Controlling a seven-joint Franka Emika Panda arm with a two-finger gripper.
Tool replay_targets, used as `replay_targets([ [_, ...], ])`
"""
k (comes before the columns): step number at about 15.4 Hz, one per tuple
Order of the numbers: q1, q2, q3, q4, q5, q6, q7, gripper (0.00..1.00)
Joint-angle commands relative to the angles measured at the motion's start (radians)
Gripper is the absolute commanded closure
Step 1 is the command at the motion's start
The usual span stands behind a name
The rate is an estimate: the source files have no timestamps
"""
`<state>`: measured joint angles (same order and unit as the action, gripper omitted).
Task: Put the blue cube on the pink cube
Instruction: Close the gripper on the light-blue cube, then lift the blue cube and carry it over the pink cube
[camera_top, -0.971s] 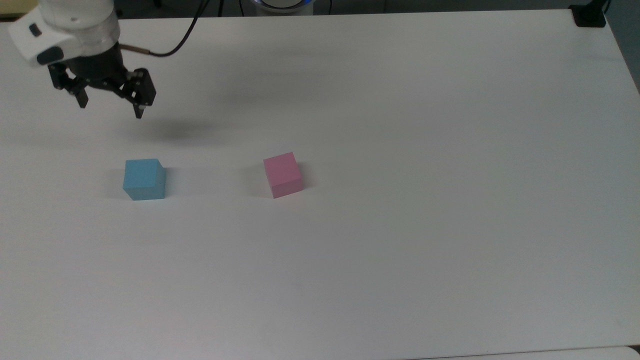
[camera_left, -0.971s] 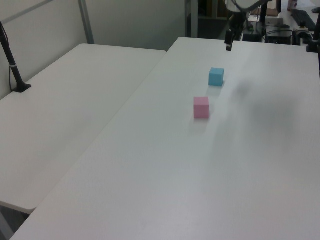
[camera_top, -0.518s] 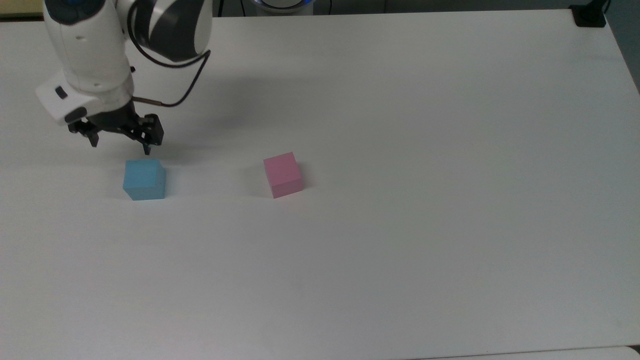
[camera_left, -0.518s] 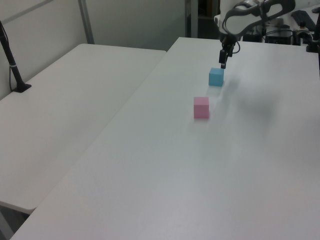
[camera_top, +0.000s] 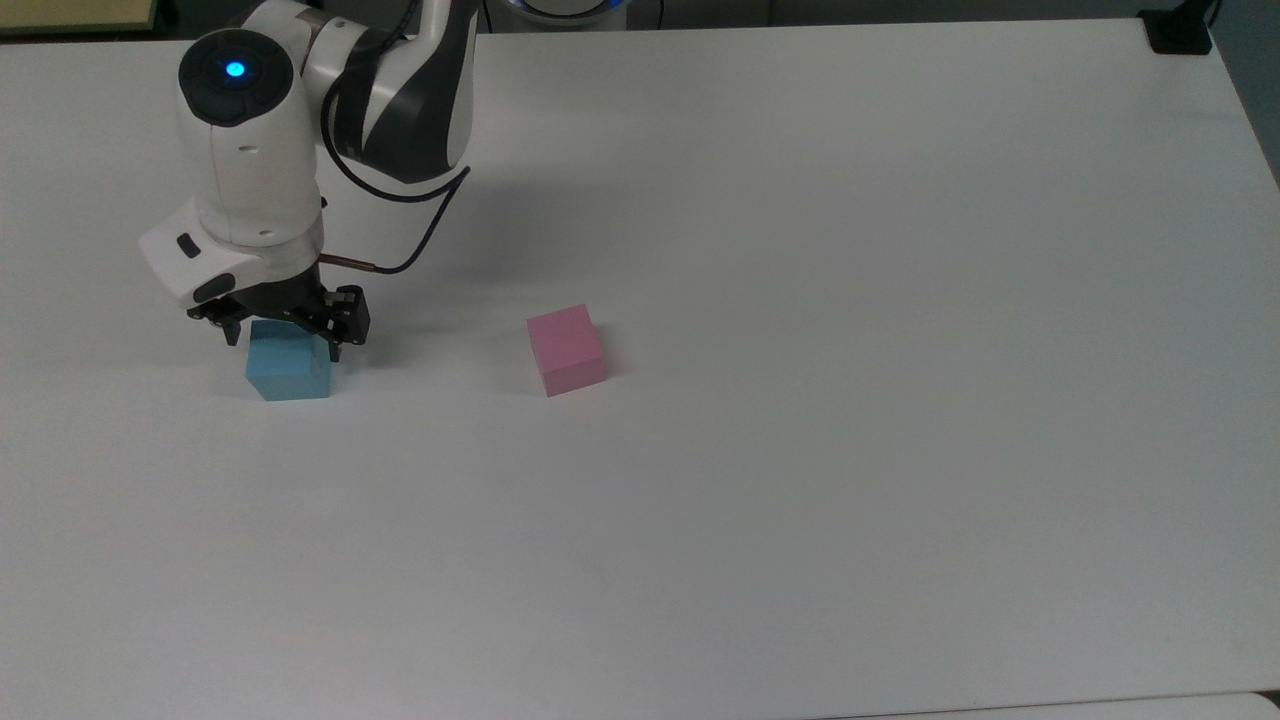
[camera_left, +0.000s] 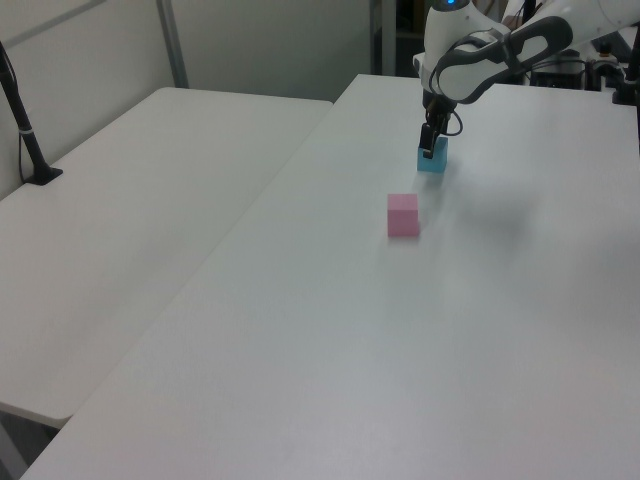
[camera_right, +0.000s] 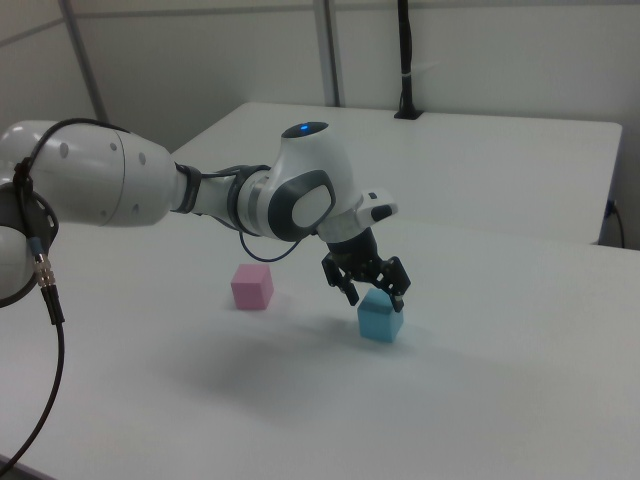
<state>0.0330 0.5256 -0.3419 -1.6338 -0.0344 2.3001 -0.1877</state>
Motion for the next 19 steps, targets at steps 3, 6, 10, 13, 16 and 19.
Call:
replay_targets([
  [3, 0.013, 0.008, -0.009, -0.005, 0.015, 0.018, 0.011, 0.0],
  [6, 0.008, 0.016, -0.009, -0.004, 0.005, 0.019, 0.001, 0.03],
  [10, 0.011, 0.021, -0.008, -0.005, 0.005, 0.019, 0.001, 0.66],
  [13, 0.016, -0.001, -0.006, -0.004, 0.013, 0.016, 0.002, 0.92],
  [16, 0.036, -0.084, -0.005, -0.011, 0.021, -0.017, 0.01, 0.92],
  [19, 0.077, -0.156, -0.008, -0.012, 0.065, -0.068, 0.011, 0.91],
])
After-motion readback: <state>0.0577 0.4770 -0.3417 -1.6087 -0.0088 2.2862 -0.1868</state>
